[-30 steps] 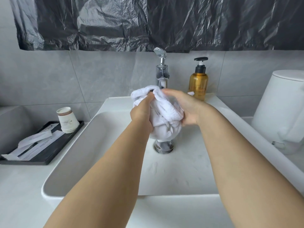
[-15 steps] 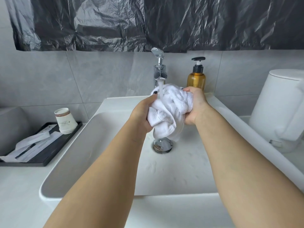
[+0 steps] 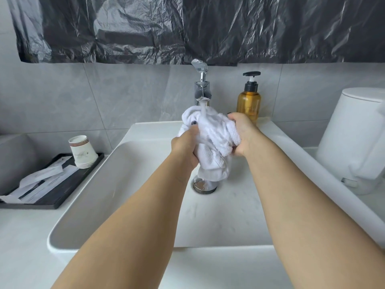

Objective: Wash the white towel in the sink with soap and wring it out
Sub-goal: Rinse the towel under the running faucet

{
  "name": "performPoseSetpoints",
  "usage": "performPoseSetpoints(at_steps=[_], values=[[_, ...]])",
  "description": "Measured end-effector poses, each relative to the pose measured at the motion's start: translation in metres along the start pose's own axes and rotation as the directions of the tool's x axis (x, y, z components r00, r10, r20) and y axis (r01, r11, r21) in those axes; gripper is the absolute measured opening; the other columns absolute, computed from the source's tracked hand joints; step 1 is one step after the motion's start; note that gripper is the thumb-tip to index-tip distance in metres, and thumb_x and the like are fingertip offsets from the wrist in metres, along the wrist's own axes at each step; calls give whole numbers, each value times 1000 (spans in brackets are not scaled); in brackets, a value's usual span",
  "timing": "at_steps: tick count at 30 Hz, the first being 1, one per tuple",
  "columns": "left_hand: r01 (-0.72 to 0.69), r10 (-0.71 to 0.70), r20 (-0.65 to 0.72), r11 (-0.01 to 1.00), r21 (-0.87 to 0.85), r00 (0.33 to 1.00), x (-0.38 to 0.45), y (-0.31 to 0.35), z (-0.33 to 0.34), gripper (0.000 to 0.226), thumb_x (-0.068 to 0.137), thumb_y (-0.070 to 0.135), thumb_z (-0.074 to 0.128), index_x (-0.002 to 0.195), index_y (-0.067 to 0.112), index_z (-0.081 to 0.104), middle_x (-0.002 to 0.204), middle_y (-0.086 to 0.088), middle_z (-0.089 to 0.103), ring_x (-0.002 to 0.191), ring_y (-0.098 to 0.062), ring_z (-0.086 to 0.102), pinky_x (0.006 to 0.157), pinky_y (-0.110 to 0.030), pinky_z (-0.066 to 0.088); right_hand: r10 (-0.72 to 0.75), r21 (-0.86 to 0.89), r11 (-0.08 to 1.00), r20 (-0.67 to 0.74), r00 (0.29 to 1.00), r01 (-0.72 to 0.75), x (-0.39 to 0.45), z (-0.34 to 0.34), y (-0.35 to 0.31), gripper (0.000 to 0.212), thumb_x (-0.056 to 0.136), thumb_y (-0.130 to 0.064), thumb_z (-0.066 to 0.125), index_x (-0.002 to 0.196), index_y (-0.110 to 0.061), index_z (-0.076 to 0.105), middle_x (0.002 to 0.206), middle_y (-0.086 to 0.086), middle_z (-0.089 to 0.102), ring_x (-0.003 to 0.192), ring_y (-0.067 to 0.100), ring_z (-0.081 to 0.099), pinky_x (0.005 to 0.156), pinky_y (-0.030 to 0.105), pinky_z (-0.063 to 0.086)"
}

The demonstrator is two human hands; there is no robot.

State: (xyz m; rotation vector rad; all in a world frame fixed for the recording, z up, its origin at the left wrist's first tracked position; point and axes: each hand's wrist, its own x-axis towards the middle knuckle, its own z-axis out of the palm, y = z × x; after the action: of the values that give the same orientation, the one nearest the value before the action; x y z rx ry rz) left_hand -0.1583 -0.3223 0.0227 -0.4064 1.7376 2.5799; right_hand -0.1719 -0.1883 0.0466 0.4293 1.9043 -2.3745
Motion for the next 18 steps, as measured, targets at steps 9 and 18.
performPoseSetpoints(at_steps=[9, 18], values=[[-62, 58, -100, 997, -40, 993, 6, 12, 7, 18, 81, 27, 78, 94, 18, 69, 88, 0, 72, 81, -22, 69, 83, -32, 57, -279, -353, 898, 9, 960, 264, -1, 11, -1, 54, 66, -60, 68, 93, -13, 67, 91, 3, 68, 85, 25, 65, 77, 33, 50], [-86, 37, 140, 929, 360, 989, 9, 17, 17, 47, 72, 14, 72, 117, 1, 64, 112, -17, 71, 99, -32, 71, 89, -42, 56, -253, -311, 932, -188, 949, 187, 7, -1, 6, 35, 73, -40, 68, 90, -11, 64, 86, 9, 65, 82, 30, 64, 69, 33, 45]])
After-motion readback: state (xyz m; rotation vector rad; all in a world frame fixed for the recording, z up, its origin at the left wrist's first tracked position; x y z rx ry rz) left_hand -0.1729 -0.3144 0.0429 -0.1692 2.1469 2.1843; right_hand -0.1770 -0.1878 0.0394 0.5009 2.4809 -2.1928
